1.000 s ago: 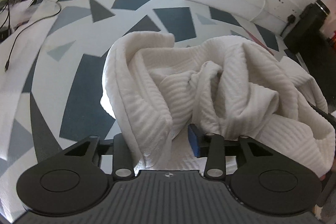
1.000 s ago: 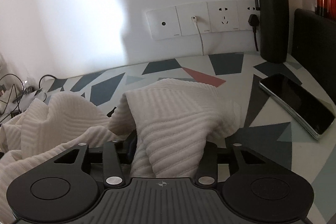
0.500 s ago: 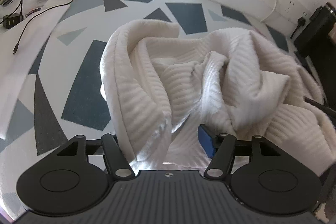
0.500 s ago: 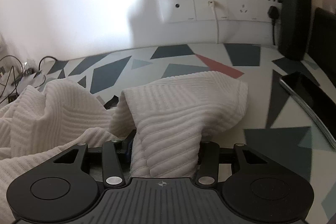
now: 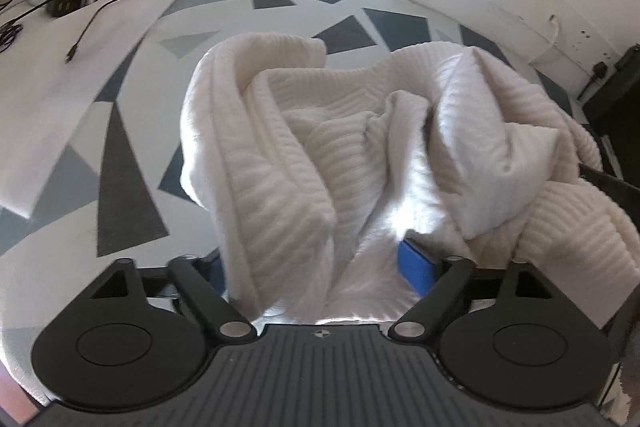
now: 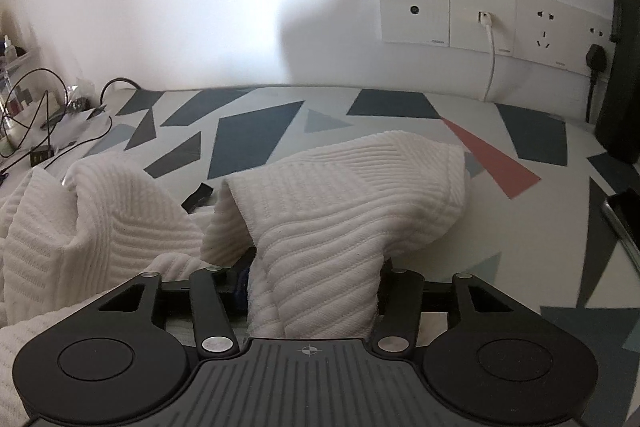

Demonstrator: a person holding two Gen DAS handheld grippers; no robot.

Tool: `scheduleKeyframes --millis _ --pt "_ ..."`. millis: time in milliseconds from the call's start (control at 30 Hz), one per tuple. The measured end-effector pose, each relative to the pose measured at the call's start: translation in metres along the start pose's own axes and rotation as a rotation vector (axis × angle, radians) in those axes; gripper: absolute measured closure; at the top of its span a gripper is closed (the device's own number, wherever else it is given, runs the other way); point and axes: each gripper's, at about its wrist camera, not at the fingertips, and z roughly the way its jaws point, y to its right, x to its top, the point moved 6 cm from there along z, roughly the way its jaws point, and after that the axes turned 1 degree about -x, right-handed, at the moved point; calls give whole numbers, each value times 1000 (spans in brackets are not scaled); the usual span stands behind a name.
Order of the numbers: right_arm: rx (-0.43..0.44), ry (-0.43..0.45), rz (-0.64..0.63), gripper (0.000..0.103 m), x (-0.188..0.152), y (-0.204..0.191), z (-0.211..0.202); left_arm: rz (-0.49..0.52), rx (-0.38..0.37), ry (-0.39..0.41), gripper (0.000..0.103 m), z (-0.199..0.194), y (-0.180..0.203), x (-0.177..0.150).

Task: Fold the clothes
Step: 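Lower the white top onto the table and open both grippers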

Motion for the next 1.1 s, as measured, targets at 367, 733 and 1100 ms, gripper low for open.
scheduleKeyframes --millis 367,733,1100 --pt "-44 74 144 1 -1 18 -39 4 3 -2 4 3 -9 -1" --pt "-223 120 171 1 -19 13 -110 65 -42 -44 1 16 -13 2" --pt "-409 124 241 1 -30 -16 -151 406 -15 -79 0 28 -8 3"
